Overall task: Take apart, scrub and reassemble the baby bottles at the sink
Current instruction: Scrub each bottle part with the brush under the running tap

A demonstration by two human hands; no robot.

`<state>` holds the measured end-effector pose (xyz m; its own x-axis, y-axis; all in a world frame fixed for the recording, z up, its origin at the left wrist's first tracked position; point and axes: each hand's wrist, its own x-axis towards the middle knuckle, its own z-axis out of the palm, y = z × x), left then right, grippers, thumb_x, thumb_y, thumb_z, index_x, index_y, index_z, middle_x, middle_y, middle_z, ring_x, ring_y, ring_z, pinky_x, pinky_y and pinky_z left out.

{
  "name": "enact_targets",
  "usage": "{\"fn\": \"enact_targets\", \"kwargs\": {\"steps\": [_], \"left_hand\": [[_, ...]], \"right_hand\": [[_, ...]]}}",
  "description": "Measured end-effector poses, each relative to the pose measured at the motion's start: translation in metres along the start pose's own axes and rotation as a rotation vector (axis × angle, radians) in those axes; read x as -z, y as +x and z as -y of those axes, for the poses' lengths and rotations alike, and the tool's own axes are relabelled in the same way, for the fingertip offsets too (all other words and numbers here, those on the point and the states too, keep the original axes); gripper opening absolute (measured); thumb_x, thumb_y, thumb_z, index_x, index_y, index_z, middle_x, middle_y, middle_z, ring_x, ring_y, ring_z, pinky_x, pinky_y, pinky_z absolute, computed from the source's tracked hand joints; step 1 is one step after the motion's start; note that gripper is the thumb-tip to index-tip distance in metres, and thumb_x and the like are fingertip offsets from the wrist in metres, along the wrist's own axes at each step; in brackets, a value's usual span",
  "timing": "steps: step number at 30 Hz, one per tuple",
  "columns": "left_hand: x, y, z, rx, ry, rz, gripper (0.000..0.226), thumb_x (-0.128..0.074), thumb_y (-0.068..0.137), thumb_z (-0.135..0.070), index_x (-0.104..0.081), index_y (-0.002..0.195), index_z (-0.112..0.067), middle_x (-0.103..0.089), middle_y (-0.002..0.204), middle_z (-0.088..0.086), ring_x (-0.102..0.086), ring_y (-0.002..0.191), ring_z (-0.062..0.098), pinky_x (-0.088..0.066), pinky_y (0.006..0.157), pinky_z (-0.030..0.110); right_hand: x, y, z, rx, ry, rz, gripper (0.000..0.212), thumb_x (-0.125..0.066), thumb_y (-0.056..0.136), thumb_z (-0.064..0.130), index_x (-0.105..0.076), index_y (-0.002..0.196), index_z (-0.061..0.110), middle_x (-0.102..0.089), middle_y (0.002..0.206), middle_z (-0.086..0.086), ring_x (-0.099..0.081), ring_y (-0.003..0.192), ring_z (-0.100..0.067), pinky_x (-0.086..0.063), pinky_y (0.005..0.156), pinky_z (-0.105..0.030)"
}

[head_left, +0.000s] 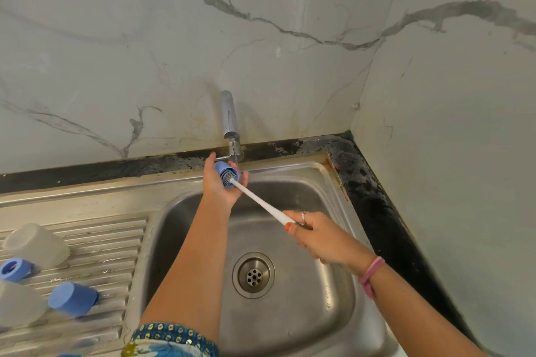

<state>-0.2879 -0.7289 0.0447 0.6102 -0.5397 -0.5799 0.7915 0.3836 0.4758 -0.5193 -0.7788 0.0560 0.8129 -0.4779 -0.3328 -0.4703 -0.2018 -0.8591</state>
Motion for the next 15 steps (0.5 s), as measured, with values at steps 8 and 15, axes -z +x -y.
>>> {"fn": "enact_targets", "kwargs": {"steps": [8, 15], "left_hand": [[-0.003, 0.01, 0.011, -0.136, 0.535, -0.19, 0.024, -0.048, 0.098, -0.032, -0.057, 0.09, -0.011, -0.057, 0.087, 0.009, -0.056, 0.073, 0.018, -0.05, 0.065, 0.029], [-0.003, 0.004, 0.008, -0.012, 0.16, -0.061, 0.023, -0.046, 0.094, -0.033, -0.051, 0.086, -0.013, -0.051, 0.075, 0.005, -0.051, 0.065, 0.015, -0.048, 0.064, 0.03]], "right_hand": [[0.011, -0.004, -0.006, 0.157, -0.725, -0.205, 0.044, -0.04, 0.102, 0.038, -0.036, 0.146, 0.037, -0.052, 0.078, 0.01, -0.052, 0.066, -0.008, -0.05, 0.061, -0.025], [0.004, -0.002, -0.006, 0.021, -0.172, -0.049, 0.036, -0.049, 0.099, 0.033, -0.051, 0.135, 0.035, -0.052, 0.068, 0.008, -0.046, 0.052, -0.005, -0.043, 0.048, -0.025]]}}
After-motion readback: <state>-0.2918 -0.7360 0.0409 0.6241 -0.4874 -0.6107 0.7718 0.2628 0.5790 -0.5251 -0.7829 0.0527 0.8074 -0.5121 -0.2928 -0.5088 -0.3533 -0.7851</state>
